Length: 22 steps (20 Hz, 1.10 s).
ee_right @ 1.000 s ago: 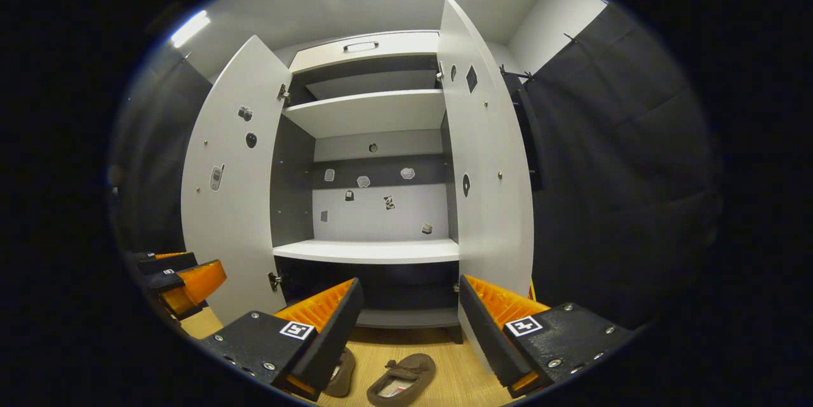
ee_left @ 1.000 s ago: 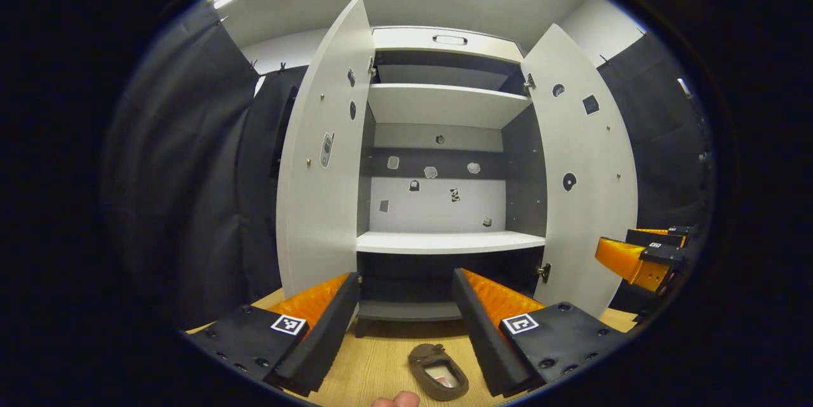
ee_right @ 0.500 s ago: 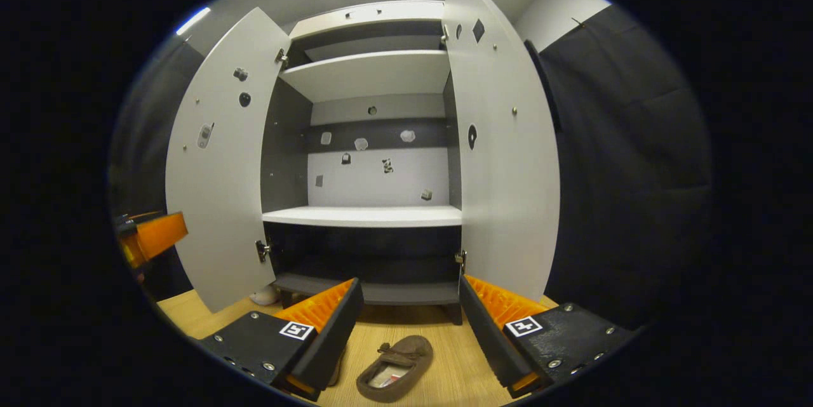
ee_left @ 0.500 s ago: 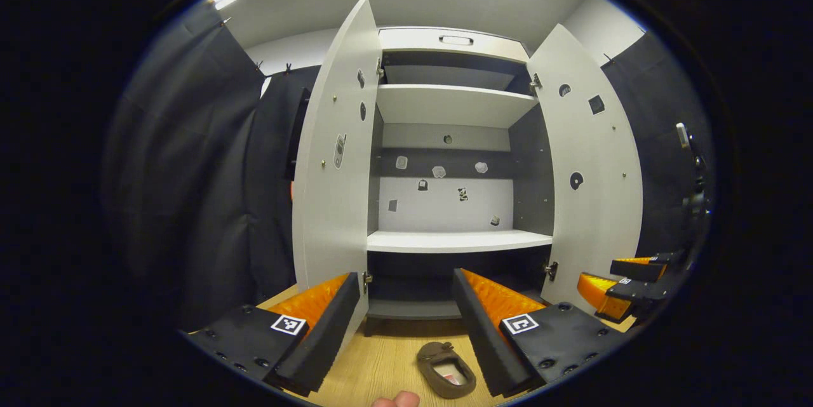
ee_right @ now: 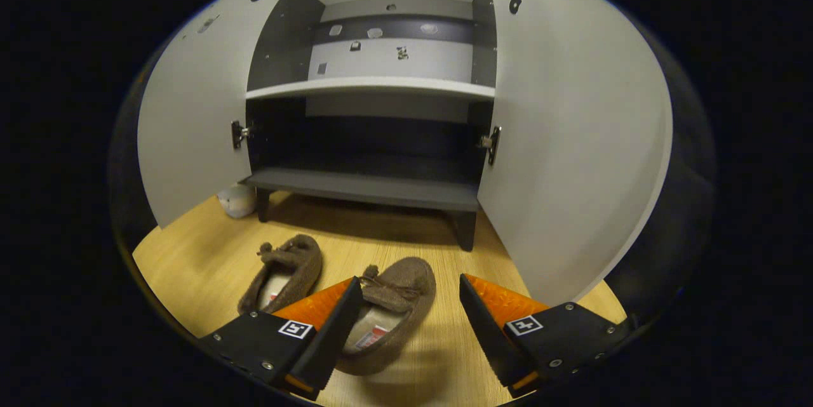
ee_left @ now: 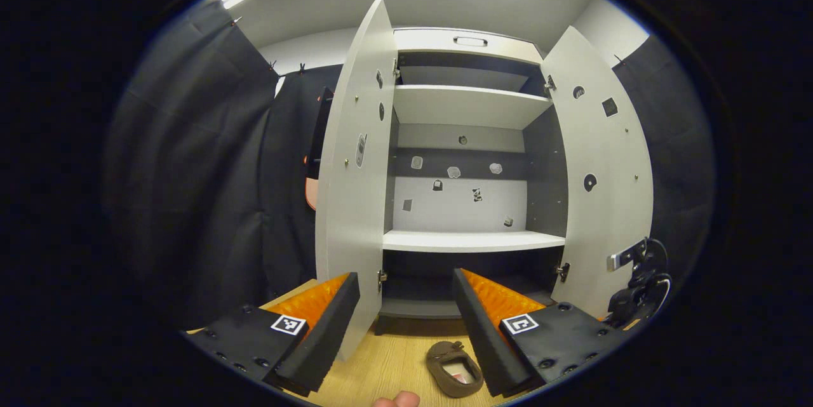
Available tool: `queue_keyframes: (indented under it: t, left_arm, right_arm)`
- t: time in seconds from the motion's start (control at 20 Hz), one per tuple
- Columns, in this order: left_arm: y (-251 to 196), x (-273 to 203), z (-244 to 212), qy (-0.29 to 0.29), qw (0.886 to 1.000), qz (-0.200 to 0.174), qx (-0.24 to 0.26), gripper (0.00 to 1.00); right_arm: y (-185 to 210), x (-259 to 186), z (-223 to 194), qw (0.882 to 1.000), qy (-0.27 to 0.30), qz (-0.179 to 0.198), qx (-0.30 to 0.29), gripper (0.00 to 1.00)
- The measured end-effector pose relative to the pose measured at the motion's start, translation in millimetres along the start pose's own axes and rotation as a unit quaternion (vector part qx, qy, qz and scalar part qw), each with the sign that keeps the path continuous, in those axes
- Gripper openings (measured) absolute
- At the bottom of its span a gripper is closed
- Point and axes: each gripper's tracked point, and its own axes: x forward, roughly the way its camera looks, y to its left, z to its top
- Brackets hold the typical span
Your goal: Grab one shoe with the right hand and put it into the shoe cabinet, grab the other shoe with the left hand and put it into the shoe cabinet; then close the right door with the right hand and the left door with the left hand.
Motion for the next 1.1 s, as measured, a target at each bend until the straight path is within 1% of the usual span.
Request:
queue_keyframes:
  t: [0.1,0.15,0.2,0.25,0.3,0.35,0.4,0.45,0.5,0.55,0.6,0.65,0.7,0.75,0.8,0.85,0.9,0.95,1.0,1.1]
  left_arm:
    - [2.7,-2.2,-1.8,0.005,1.000,0.010,0.000,0.96]
    - [4.0,-3.0,-2.7,0.008,1.000,0.015,0.002,0.94]
    - [5.2,-3.9,-3.1,0.011,1.000,0.021,0.003,0.96]
    - [6.5,-5.1,-3.3,0.014,1.000,0.026,0.004,0.96]
    - [7.0,-5.9,-3.1,0.016,0.999,0.032,0.004,0.96]
    - [6.4,-7.8,-2.3,0.017,0.999,0.037,0.004,0.99]
    - [4.3,-9.6,-1.6,0.020,0.999,0.038,0.006,0.96]
    - [1.2,-12.3,-1.3,0.022,0.999,0.039,0.010,0.99]
    - [1.9,-14.3,0.7,0.022,0.998,0.048,0.018,0.96]
    - [0.8,-16.4,3.4,0.021,0.998,0.055,0.024,0.99]
    - [-1.6,-20.0,4.4,0.024,0.997,0.062,0.027,0.93]
    - [-3.1,-23.6,4.7,0.028,0.997,0.071,0.027,0.96]
    - [-3.4,-26.2,5.7,0.031,0.996,0.080,0.026,0.96]
    - [-3.9,-28.1,6.7,0.034,0.995,0.089,0.028,0.93]
    - [-4.2,-30.9,7.2,0.036,0.994,0.096,0.030,0.93]
    - [-6.2,-31.7,8.4,0.034,0.994,0.098,0.034,0.94]
    - [-9.8,-31.4,8.2,0.033,0.994,0.097,0.038,0.99]
    - [-13.3,-30.9,7.7,0.033,0.994,0.094,0.043,0.99]
    - [-17.2,-28.1,5.3,0.033,0.995,0.084,0.049,0.96]
    - [-28.9,-20.2,-1.5,0.032,0.996,0.053,0.060,0.96]
  right_arm:
    - [-7.4,18.2,-22.2,0.999,0.033,-0.010,-0.006,0.94]
    - [-9.2,28.7,-29.8,0.999,0.048,-0.015,-0.009,0.94]
    - [-14.2,35.6,-41.2,0.997,0.071,-0.021,-0.014,0.94]
    - [-15.6,39.2,-44.9,0.996,0.085,-0.016,-0.005,0.94]
    - [-19.2,48.6,-45.1,0.996,0.086,-0.021,0.005,0.94]
    - [-23.2,57.3,-46.9,0.996,0.087,-0.024,0.002,0.91]
    - [-24.5,66.8,-51.1,0.995,0.092,-0.022,-0.002,0.90]
    - [-20.2,74.0,-54.5,0.995,0.096,-0.013,-0.003,0.87]
    - [-17.9,79.7,-56.7,0.995,0.095,-0.006,-0.007,0.86]
    - [-15.6,84.6,-58.0,0.996,0.090,0.000,-0.016,0.80]
    - [-9.1,88.1,-60.9,0.996,0.081,0.013,-0.019,0.75]
    - [-7.4,86.9,-63.3,0.997,0.079,0.015,-0.010,0.64]
    - [-8.7,87.8,-61.1,0.998,0.070,0.009,0.002,0.55]
    - [-9.0,88.7,-63.0,0.997,0.072,0.006,0.007,0.49]
    - [-7.7,88.4,-61.2,0.998,0.068,0.006,0.007,0.46]
    - [-10.0,89.6,-55.5,0.998,0.058,0.006,-0.004,0.37]
    - [-11.7,90.5,-58.6,0.998,0.051,0.001,-0.024,0.29]
    - [-9.5,89.0,-56.0,0.999,0.040,0.008,-0.036,0.09]
    - [-5.5,85.5,-53.1,0.998,0.036,0.013,-0.042,0.07]
    - [-3.5,69.0,-33.4,0.999,0.010,0.015,-0.032,0.05]
